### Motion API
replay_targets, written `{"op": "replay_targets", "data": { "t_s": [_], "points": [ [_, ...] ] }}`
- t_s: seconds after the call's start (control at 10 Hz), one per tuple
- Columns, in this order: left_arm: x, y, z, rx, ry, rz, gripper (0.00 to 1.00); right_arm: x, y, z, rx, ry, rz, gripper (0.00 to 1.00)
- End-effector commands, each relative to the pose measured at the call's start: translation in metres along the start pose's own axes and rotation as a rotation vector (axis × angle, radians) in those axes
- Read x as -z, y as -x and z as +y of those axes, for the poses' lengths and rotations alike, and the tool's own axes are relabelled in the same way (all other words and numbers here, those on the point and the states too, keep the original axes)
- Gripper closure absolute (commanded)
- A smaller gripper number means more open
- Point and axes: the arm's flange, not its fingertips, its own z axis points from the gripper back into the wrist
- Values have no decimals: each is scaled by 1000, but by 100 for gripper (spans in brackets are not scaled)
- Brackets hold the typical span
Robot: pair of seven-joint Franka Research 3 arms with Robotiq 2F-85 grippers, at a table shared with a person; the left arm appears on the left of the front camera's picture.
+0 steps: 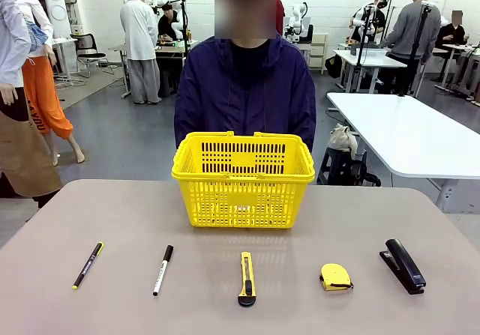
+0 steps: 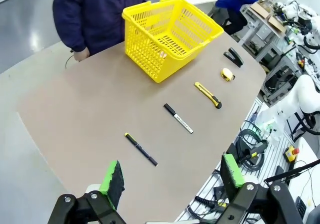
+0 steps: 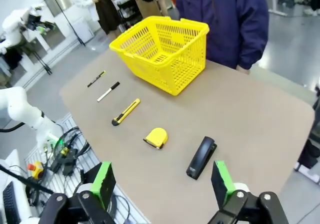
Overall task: Place the items the person wants into the basket.
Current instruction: Pick up the item the person points to and place it in the Market Basket.
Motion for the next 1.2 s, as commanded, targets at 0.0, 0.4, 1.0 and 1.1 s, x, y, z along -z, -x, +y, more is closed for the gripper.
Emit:
{"op": "replay_targets", "data": {
  "t_s": [0.0,0.4,1.0,1.1],
  "points": [
    [-12,6,-7,-14,-20,-45,0,-15,7,-3,1,-12,-38,0],
    [-10,6,0,-17,-18,-12,0,-9,5,0,7,3,-9,0],
    [-10,6,0,-17,-18,-12,0,-9,5,0,7,3,-9,0],
    [-10,6,0,-17,-18,-12,0,-9,5,0,7,3,-9,0]
  ]
}}
